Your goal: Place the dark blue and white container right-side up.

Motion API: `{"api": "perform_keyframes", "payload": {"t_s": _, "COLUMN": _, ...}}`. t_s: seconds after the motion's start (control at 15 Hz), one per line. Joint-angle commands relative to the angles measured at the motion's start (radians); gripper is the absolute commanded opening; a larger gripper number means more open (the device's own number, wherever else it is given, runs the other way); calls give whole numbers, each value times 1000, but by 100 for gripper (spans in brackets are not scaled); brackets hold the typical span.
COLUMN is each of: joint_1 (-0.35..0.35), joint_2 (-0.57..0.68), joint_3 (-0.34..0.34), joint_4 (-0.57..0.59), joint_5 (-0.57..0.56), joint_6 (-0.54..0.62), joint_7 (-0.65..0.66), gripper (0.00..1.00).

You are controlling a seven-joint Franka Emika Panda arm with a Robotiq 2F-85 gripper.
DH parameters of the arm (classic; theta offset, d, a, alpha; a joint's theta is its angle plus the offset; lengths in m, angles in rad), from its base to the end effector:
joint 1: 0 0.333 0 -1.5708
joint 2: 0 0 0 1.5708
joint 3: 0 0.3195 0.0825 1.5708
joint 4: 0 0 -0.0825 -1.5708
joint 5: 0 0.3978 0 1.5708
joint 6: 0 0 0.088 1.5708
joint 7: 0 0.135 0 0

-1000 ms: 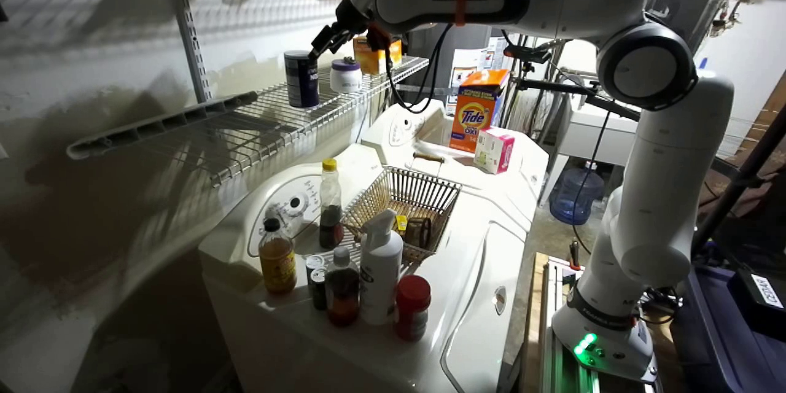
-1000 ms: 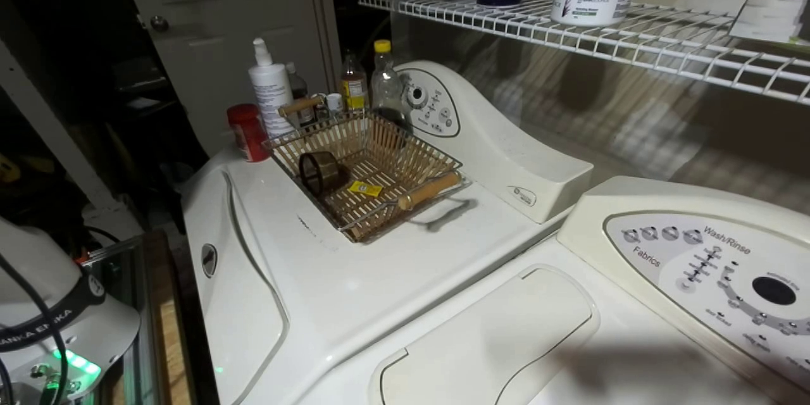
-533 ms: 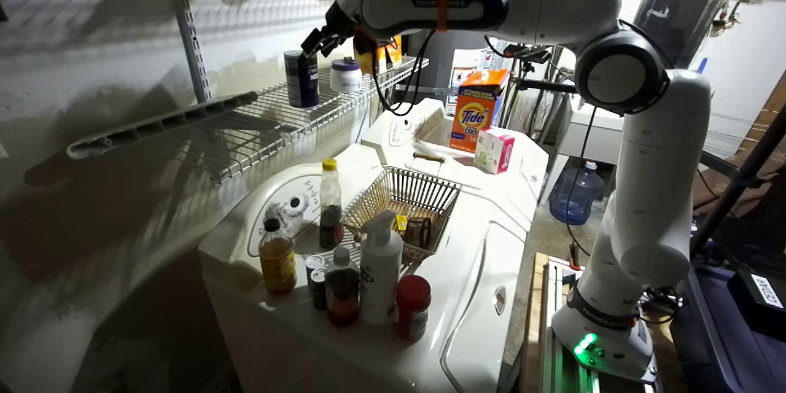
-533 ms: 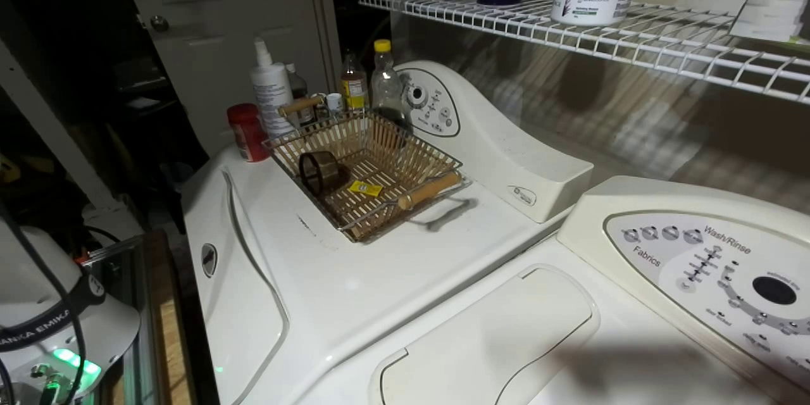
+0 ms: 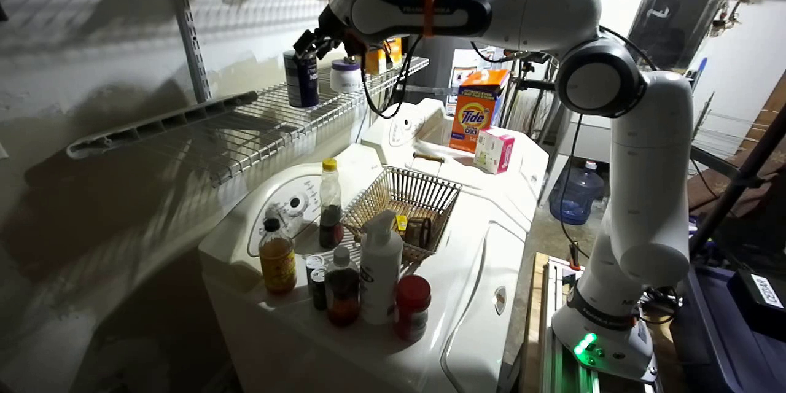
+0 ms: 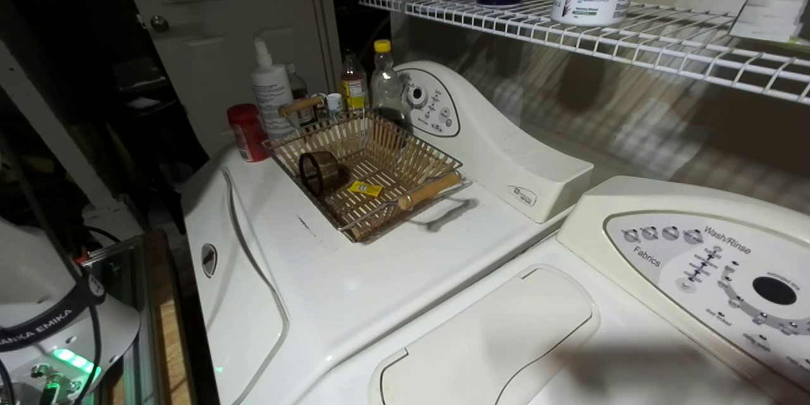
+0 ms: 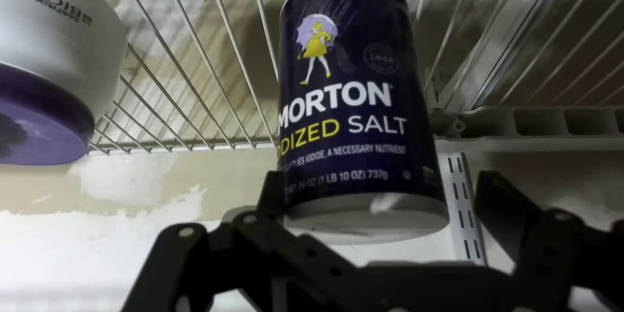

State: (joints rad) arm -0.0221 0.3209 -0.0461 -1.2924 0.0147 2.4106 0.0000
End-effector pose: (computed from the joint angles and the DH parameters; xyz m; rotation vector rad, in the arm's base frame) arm 0.7367 -0.0437 0.6445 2.8700 -0.0955 1.2094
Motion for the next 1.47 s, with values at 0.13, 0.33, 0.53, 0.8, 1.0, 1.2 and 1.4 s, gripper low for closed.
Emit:
{"api": "perform_keyframes", "payload": {"t_s": 0.13, "joint_1": -1, "joint_2": 72, "joint_3": -15, "joint_4": 92, "joint_5": -1, "joint_6": -39, "joint_7": 50, "gripper": 100}}
{"api": "perform_keyframes", "payload": {"t_s": 0.33, "joint_1": 2, "joint_2": 93, "joint_3": -22, "joint_4": 107, "joint_5": -7, "joint_6": -46, "joint_7": 65, "gripper": 100}}
{"api": "perform_keyframes", "payload": {"t_s": 0.53, "joint_1": 13, "joint_2": 108, "joint_3": -29, "joint_4": 122, "joint_5": -33, "joint_6": -55, "joint_7": 74, "gripper": 67}}
{"api": "perform_keyframes", "payload": {"t_s": 0.8, "joint_1": 44, "joint_2": 100, "joint_3": -53, "joint_4": 113, "joint_5": -127, "joint_6": -56, "joint_7": 73, "gripper": 59}}
{"api": "perform_keyframes", "payload": {"t_s": 1.0, "joint_1": 78, "joint_2": 87, "joint_3": -67, "joint_4": 92, "joint_5": -243, "joint_6": -61, "joint_7": 43, "gripper": 59}}
{"api": "perform_keyframes", "payload": {"t_s": 1.2, "joint_1": 108, "joint_2": 75, "joint_3": -61, "joint_4": 67, "joint_5": -339, "joint_6": -76, "joint_7": -5, "gripper": 59}}
{"api": "perform_keyframes", "payload": {"t_s": 1.4, "joint_1": 122, "joint_2": 64, "joint_3": -48, "joint_4": 44, "joint_5": -387, "joint_6": -85, "joint_7": -87, "gripper": 59}}
